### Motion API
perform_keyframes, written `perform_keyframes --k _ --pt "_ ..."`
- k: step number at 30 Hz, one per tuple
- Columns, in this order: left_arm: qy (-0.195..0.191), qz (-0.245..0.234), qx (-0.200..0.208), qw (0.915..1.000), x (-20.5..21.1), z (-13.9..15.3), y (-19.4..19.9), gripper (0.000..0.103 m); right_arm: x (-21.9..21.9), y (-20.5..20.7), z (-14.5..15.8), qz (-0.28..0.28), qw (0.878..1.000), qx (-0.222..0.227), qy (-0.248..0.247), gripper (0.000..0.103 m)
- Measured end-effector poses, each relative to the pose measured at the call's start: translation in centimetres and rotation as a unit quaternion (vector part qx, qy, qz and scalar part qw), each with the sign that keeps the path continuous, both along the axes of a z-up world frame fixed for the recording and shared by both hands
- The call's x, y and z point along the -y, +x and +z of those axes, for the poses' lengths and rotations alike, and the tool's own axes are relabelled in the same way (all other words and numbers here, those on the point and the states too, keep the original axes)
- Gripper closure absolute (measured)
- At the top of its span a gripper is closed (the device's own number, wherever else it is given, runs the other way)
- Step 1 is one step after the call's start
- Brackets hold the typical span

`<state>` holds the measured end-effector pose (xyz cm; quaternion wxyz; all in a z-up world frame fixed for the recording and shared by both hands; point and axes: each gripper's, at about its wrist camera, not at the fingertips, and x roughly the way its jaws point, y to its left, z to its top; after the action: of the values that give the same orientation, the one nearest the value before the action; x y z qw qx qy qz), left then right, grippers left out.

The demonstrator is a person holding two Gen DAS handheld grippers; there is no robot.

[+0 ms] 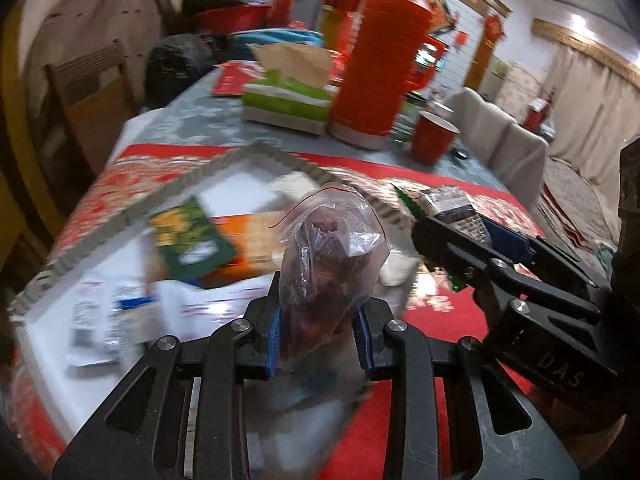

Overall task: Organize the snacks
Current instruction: 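Carry the date bag and biscuit over the white tray and lower them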

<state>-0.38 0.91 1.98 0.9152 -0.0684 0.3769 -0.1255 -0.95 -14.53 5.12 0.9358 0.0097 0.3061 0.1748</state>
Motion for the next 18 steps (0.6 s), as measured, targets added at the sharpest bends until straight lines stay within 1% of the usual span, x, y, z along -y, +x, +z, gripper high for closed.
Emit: perform_keyframes --k 3,9,15,18 --pt "-0.002 0.020 -0.003 0.9998 -2.8 0.0 -0.5 0.074 -2.1 0.2 -0.3 0.019 1.000 0.000 -0.010 0.049" --pt "0.000 0.055 0.000 0.9985 -6.3 0.3 -1.6 0.074 -5.2 1.2 -1.2 0.050 0.999 -0.013 -0.015 0.049" --pt "0.008 0.059 -0.015 0.9981 -6.7 -0.9 -1.8 0.074 -7.2 3.5 -2.1 0.072 0.997 -0.040 -0.003 0.049" --pt "0.018 0.061 -0.018 0.9978 -6.3 -1.0 -1.5 0.074 -7.8 3.9 -2.2 0.077 0.996 -0.042 0.000 0.048"
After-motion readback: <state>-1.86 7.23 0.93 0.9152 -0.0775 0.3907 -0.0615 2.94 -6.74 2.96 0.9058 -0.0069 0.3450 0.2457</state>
